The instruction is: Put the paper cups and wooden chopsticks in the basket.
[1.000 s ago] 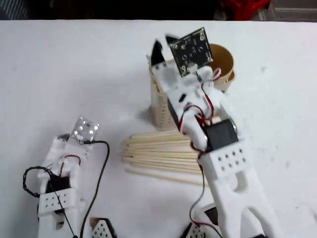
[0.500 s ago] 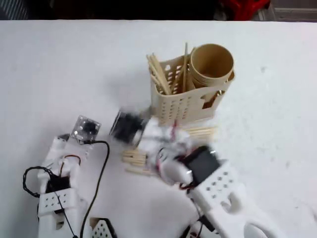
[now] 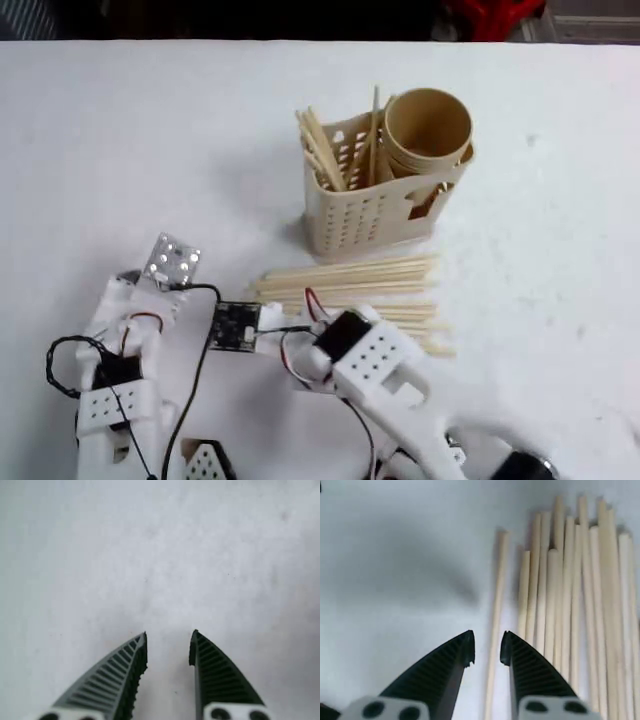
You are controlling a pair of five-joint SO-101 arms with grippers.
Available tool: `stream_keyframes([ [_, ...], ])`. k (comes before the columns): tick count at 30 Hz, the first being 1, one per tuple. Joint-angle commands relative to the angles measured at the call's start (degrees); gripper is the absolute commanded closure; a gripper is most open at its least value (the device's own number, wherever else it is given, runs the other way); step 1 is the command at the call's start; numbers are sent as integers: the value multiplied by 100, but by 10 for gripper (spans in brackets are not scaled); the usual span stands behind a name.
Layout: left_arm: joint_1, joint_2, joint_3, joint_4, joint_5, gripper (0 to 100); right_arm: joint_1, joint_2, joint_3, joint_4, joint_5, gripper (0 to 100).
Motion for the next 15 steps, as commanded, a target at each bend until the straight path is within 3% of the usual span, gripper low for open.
stream_keyframes([
  [1,66,-48,-9,35,-35,845,-31,479,-53,-435,53,897],
  [15,66,-48,-9,35,-35,845,277,1552,-70,-1051,79,902],
])
